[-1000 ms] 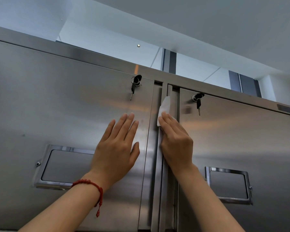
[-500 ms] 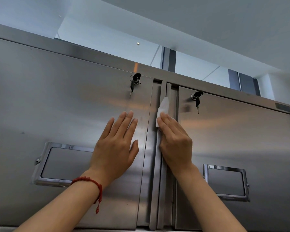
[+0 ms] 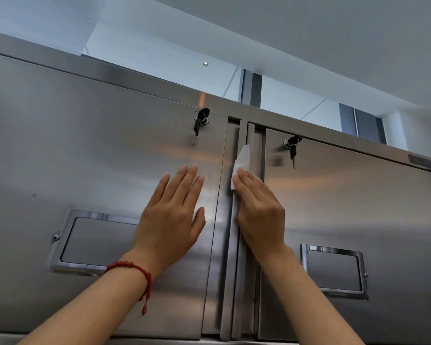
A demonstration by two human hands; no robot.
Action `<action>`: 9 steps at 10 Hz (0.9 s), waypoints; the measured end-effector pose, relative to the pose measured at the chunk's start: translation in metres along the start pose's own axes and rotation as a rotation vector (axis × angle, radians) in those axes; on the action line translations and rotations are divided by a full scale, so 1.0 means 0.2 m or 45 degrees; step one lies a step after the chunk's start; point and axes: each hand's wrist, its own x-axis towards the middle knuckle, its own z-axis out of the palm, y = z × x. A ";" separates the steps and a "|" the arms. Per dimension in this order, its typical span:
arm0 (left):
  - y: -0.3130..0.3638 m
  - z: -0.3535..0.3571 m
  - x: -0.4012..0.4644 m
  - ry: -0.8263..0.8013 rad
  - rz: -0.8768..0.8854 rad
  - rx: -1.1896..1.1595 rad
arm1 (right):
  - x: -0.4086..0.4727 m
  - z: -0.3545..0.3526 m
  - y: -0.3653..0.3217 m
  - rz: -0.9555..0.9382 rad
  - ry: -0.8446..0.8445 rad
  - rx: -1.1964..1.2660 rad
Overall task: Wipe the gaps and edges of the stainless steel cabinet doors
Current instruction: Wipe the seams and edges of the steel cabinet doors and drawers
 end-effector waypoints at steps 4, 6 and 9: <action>0.00 0.00 0.00 -0.011 0.000 0.011 | -0.06 -0.04 -0.03 0.009 -0.042 0.018; 0.00 -0.01 0.00 -0.026 -0.007 0.015 | -0.08 -0.04 -0.05 0.027 -0.033 -0.008; 0.00 -0.01 0.00 -0.019 -0.004 0.021 | -0.09 -0.08 -0.05 -0.056 -0.077 -0.047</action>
